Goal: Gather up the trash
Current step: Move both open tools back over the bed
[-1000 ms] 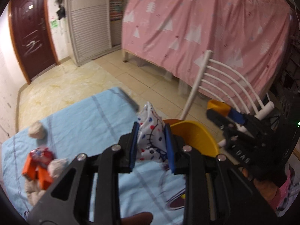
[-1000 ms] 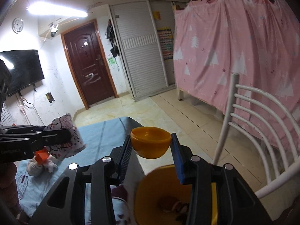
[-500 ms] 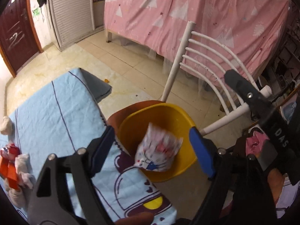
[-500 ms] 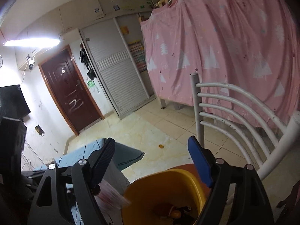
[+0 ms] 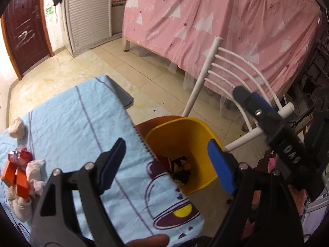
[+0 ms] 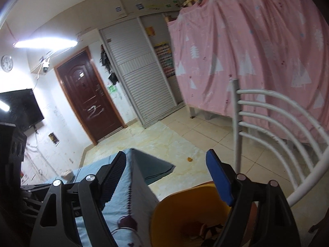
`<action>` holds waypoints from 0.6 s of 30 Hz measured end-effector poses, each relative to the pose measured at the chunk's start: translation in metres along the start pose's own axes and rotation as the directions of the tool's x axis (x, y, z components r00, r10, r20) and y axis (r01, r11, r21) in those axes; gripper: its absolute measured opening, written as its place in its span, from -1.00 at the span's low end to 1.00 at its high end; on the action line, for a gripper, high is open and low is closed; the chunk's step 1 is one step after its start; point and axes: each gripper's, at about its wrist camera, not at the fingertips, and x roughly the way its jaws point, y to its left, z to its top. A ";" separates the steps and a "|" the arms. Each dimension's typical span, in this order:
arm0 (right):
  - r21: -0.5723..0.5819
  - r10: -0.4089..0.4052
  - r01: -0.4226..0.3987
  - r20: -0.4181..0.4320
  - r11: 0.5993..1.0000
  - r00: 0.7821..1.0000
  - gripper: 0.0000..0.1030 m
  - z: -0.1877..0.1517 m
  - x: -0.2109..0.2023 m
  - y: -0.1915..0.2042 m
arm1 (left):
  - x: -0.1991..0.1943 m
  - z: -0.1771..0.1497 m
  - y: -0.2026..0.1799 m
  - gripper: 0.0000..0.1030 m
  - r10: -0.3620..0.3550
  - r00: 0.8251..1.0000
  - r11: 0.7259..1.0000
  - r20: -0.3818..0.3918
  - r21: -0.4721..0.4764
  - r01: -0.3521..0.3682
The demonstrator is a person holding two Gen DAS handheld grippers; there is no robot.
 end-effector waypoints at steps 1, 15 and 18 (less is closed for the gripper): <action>-0.007 0.006 -0.006 -0.008 1.000 1.000 0.42 -0.001 0.003 0.005 | -0.005 -0.001 0.005 0.51 0.001 1.000 1.000 0.008 -0.007 -0.001; -0.149 0.110 -0.128 -0.122 0.981 0.986 0.43 -0.019 0.040 0.111 | -0.077 -0.024 0.100 0.56 0.075 0.989 0.985 0.130 -0.165 -0.052; -0.182 0.127 -0.152 -0.143 0.971 0.981 0.43 -0.023 0.046 0.135 | -0.093 -0.031 0.122 0.65 0.095 0.984 0.979 0.152 -0.195 -0.064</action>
